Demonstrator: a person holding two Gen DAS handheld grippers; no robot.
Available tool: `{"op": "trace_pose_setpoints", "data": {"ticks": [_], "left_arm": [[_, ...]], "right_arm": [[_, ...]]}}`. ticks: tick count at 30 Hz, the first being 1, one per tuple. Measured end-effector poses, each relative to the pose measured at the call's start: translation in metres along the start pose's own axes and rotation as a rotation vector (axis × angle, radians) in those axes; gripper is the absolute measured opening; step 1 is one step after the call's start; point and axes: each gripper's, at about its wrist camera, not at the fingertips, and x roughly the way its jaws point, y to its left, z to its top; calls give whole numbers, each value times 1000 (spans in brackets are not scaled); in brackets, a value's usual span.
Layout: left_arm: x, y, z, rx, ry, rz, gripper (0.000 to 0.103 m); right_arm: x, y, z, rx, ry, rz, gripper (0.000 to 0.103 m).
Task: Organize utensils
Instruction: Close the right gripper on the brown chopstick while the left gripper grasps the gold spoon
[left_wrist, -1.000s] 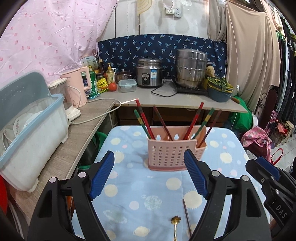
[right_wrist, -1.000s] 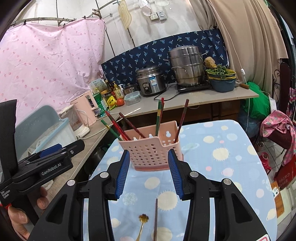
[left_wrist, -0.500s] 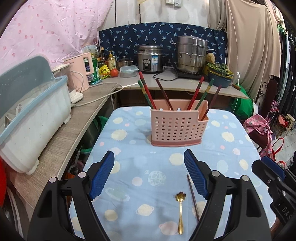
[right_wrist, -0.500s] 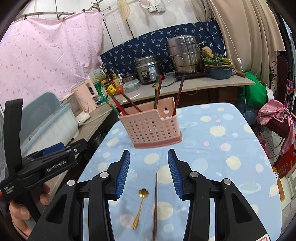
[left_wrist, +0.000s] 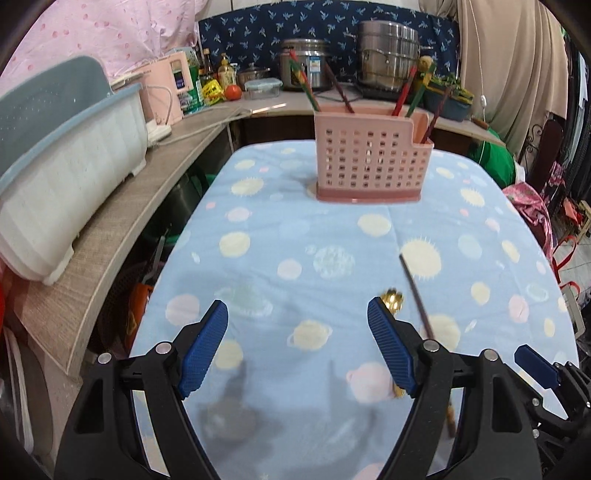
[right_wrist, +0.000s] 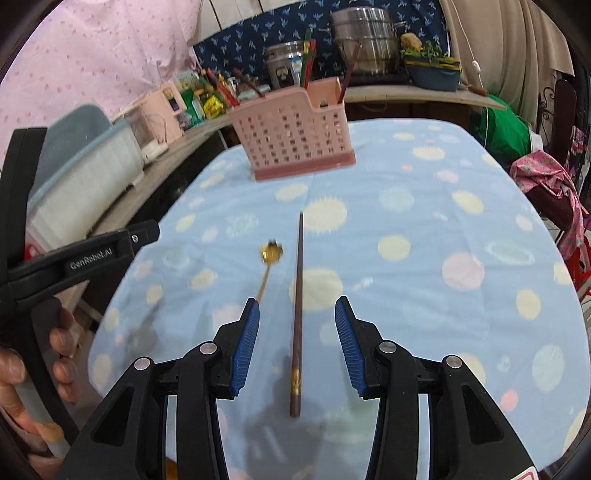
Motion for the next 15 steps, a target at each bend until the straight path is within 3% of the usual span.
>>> {"op": "trace_pose_setpoints", "data": {"ticks": [7, 15], "left_arm": [[7, 3, -39, -10, 58, -27, 74], [15, -3, -69, -12, 110, -60, 74]], "right_arm": [[14, 6, -40, -42, 65, -35, 38], [25, 5, -59, -50, 103, -57, 20]]}}
